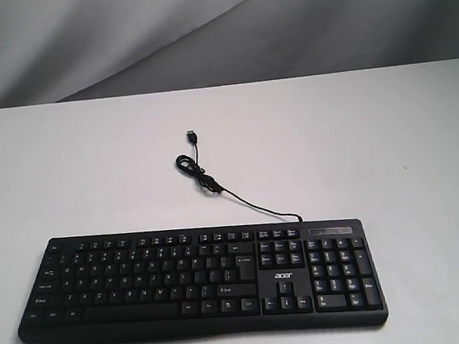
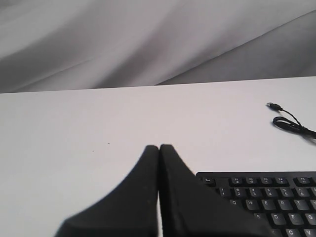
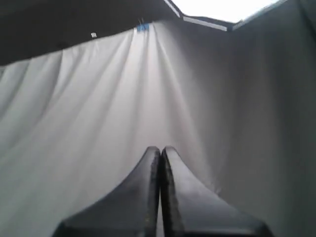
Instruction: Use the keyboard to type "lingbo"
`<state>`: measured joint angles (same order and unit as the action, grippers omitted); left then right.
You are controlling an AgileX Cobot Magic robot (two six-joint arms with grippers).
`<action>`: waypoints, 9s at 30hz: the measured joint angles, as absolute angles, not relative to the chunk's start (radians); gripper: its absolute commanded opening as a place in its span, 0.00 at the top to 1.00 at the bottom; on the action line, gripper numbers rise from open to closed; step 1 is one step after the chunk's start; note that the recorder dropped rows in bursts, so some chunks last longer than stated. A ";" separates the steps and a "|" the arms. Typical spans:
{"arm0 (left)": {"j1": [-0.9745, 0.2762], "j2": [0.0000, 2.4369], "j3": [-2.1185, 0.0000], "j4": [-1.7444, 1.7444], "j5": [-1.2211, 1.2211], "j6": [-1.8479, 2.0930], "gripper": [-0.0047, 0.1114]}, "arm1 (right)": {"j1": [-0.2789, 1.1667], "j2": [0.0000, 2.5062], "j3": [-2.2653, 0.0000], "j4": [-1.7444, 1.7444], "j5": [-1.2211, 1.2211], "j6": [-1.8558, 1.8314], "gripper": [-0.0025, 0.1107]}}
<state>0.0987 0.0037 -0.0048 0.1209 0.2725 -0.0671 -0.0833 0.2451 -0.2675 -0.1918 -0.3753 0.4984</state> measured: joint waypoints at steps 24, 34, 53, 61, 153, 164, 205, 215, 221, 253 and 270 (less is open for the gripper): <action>0.099 0.004 -0.005 0.121 0.272 -0.067 0.96 | -0.044 1.389 -1.097 -0.706 0.425 0.642 0.98; 0.099 0.004 -0.005 0.121 0.272 -0.067 0.96 | 0.126 1.632 -1.327 0.173 0.693 -0.454 0.98; 0.099 0.004 -0.005 0.121 0.272 -0.067 0.96 | 0.626 2.050 -1.329 0.827 0.620 -1.314 0.98; 0.099 0.004 -0.005 0.121 0.272 -0.067 0.96 | 0.674 2.071 -1.331 0.831 0.636 -1.320 0.98; 0.099 0.004 -0.005 0.121 0.272 -0.067 0.96 | 0.743 2.101 -1.300 0.826 0.445 -1.315 0.98; 0.099 0.004 -0.005 0.121 0.272 -0.067 0.96 | 0.743 2.101 -1.300 0.848 0.439 -1.325 0.98; 0.099 0.004 -0.005 0.121 0.272 -0.067 0.96 | 0.756 2.121 -1.300 0.853 0.455 -1.344 0.98; 0.099 0.004 -0.005 0.121 0.272 -0.067 0.96 | 0.756 2.121 -1.300 0.853 0.453 -1.344 0.98; 0.099 0.004 -0.005 0.121 0.272 -0.067 0.96 | 0.756 2.129 -1.304 0.856 0.455 -1.344 0.98; 0.099 0.004 -0.005 0.121 0.272 -0.067 0.96 | 0.847 2.092 -1.306 0.854 0.482 -1.342 0.98; 0.099 0.004 -0.005 0.121 0.272 -0.067 0.96 | 0.847 2.114 -1.306 0.854 0.480 -1.342 0.98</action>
